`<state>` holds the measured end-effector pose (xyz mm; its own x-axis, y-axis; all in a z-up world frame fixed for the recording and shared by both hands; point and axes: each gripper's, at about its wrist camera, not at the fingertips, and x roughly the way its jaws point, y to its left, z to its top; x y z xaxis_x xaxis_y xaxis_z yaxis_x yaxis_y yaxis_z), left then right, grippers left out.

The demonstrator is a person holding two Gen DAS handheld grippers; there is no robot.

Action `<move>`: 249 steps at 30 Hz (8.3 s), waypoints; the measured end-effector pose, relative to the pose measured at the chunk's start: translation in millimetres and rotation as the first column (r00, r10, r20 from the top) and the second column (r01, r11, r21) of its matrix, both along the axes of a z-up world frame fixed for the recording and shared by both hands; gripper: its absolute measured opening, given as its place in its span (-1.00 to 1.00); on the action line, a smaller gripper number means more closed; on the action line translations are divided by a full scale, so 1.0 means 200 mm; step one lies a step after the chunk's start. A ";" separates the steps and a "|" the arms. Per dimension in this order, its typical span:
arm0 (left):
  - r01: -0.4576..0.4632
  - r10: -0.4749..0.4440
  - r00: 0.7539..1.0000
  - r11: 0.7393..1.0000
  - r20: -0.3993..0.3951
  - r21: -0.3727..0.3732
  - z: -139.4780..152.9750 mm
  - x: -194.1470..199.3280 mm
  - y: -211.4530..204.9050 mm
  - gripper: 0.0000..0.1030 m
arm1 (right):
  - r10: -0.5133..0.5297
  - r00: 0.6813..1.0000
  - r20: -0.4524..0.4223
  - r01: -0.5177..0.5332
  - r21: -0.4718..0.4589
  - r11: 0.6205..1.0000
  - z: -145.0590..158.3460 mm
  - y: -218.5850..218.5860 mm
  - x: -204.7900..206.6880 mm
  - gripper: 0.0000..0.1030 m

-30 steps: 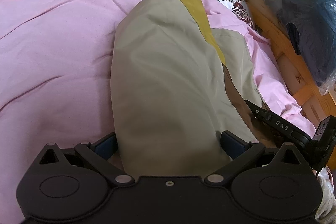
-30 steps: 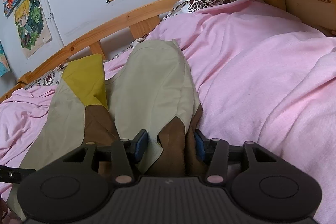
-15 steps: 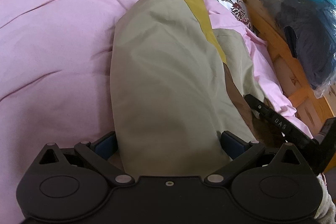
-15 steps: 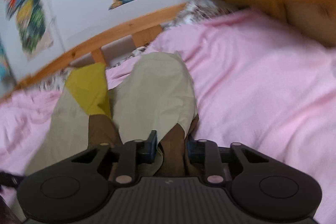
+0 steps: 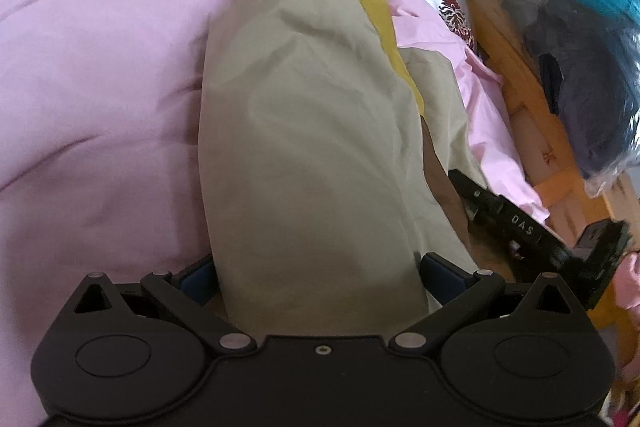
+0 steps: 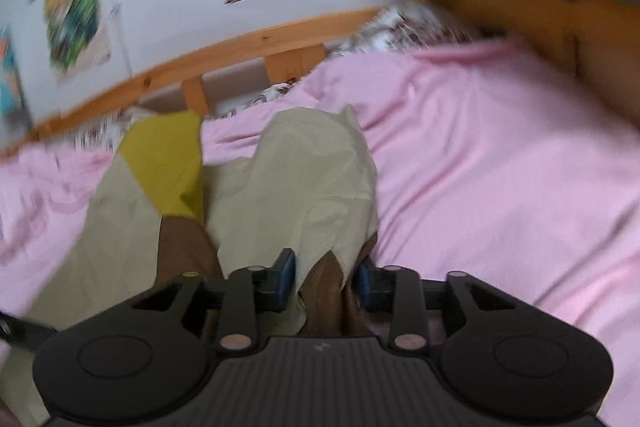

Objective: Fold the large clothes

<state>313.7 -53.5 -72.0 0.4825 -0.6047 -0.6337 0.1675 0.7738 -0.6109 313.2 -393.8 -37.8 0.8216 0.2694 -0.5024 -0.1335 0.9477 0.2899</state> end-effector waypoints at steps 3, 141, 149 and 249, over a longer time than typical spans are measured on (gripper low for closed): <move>0.002 -0.003 0.999 0.999 -0.037 -0.036 -0.03 0.06 0.01 0.99 | -0.006 1.000 -0.008 0.006 0.042 0.999 -0.02 -0.03 0.01 -0.10; -0.506 0.288 0.821 0.768 0.493 0.394 0.51 -1.27 0.47 0.99 | 0.077 0.944 0.320 -0.005 -0.220 0.976 0.40 0.71 -1.17 0.99; -0.506 0.287 0.821 0.767 0.493 0.394 0.51 -1.27 0.47 0.99 | 0.076 0.944 0.320 -0.005 -0.220 0.976 0.40 0.71 -1.17 0.99; -0.481 0.268 0.847 0.754 0.459 0.447 0.50 -1.26 0.46 0.99 | 0.073 0.944 0.321 -0.001 -0.218 0.976 0.39 0.72 -1.18 0.99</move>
<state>61.7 38.9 28.6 0.8432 0.0535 -0.5350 -0.0924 0.9946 -0.0462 77.8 -248.9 40.7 0.9408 0.2196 -0.2583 -0.2227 0.9747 0.0175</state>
